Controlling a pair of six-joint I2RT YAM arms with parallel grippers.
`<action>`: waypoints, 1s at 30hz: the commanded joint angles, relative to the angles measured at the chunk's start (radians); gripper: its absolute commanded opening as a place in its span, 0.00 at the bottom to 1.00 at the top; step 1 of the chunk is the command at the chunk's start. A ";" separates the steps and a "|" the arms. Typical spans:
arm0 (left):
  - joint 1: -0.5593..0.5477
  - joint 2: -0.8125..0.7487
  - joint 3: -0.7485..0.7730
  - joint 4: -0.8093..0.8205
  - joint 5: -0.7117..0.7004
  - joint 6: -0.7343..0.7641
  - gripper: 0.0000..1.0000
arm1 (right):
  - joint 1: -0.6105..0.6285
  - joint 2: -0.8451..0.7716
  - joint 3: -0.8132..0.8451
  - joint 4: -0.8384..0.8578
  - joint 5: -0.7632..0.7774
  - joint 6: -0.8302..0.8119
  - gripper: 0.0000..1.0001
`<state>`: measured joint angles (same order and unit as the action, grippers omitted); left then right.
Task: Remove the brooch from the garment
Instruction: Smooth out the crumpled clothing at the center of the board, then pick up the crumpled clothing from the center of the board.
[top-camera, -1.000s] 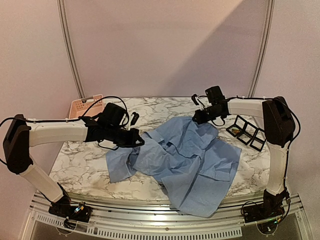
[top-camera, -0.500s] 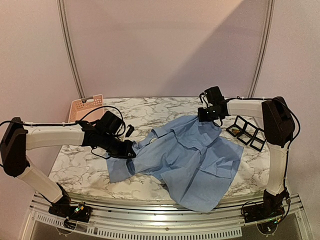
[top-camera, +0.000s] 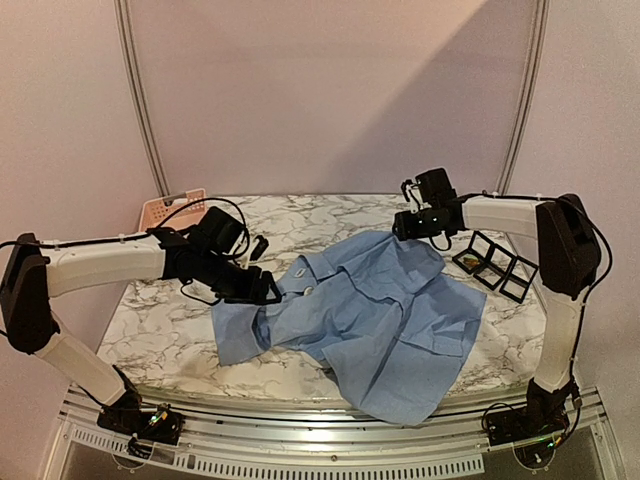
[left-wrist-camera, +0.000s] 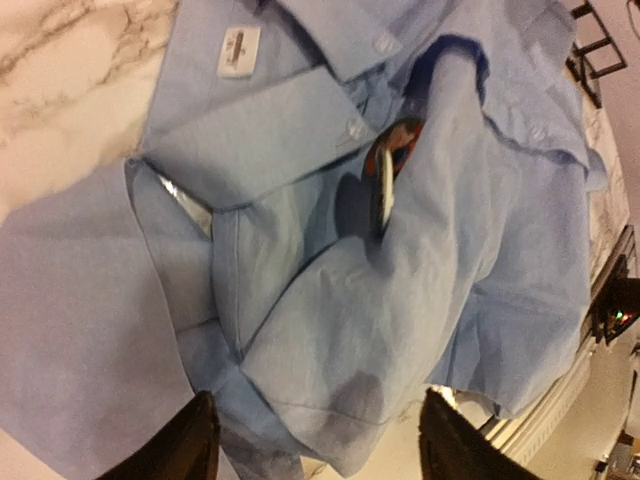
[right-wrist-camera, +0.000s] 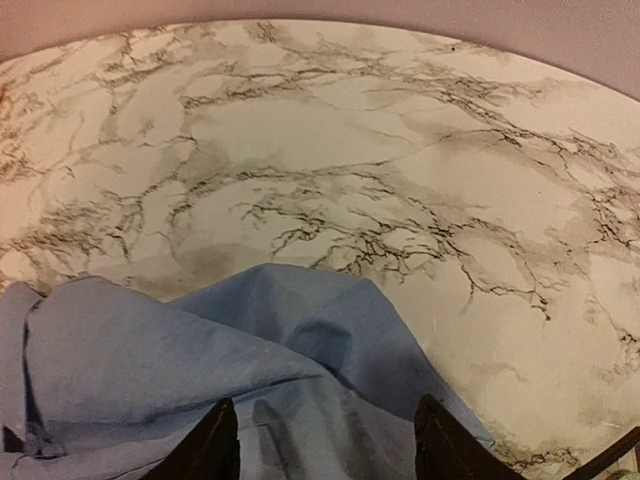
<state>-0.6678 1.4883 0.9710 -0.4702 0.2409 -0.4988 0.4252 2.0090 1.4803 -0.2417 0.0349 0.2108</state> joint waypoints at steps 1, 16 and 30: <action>0.048 -0.021 0.037 0.019 0.030 0.021 0.75 | 0.046 -0.132 -0.052 0.067 -0.023 -0.059 0.66; 0.080 0.023 -0.036 0.197 0.167 -0.087 0.83 | 0.316 -0.113 -0.017 0.011 -0.359 -0.295 0.66; 0.066 0.031 -0.108 0.290 0.193 -0.132 0.80 | 0.367 0.061 0.071 -0.019 -0.407 -0.302 0.50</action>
<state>-0.5972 1.4998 0.8722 -0.2295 0.4263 -0.6182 0.7883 2.0388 1.5345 -0.2333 -0.3462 -0.0921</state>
